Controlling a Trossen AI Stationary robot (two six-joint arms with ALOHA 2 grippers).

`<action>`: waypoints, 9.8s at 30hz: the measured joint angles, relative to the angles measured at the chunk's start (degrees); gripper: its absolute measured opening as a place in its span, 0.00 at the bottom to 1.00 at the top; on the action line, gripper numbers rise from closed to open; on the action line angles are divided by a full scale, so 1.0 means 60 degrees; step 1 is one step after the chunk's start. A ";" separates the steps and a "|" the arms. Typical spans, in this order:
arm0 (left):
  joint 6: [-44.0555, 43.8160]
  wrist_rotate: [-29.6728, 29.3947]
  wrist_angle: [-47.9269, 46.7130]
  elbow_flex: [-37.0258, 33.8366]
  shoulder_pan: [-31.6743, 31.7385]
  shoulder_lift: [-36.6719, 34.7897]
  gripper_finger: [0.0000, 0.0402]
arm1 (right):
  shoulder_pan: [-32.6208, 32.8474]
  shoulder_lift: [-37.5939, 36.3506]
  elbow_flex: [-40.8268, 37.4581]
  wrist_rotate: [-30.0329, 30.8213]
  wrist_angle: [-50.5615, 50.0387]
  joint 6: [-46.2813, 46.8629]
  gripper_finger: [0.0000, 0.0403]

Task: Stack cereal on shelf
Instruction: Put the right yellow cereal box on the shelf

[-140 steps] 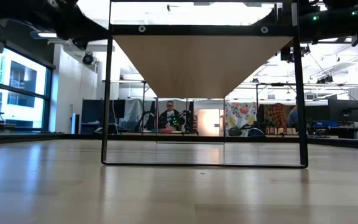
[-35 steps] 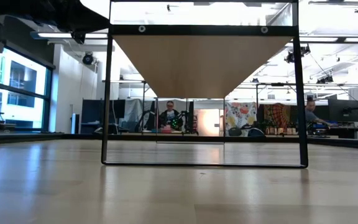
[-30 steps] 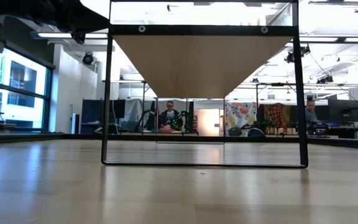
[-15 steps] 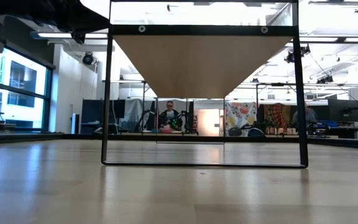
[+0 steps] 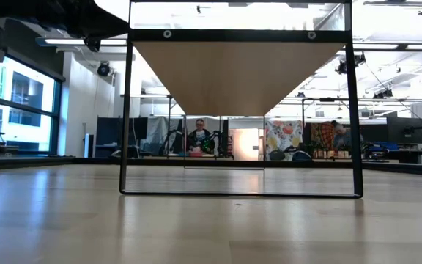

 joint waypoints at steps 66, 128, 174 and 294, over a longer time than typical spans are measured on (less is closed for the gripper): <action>-0.0017 0.0000 -0.0002 0.0000 -0.0003 -0.0001 0.01 | -0.0165 0.0393 0.0013 0.2017 0.0019 -0.4253 0.38; -0.0505 0.0000 0.0001 0.0000 -0.0002 0.0002 0.01 | -0.0357 0.0345 0.0721 0.3038 0.0827 -0.5391 0.69; -0.0743 0.0073 0.0001 0.0000 0.0000 0.0001 0.01 | -0.0412 -0.0055 -0.0674 0.3186 0.1309 -0.4961 0.69; -0.0739 0.0043 0.0081 0.0000 -0.0003 -0.0001 0.01 | -0.7856 -0.0015 0.3543 0.4022 -0.0025 -0.9262 0.26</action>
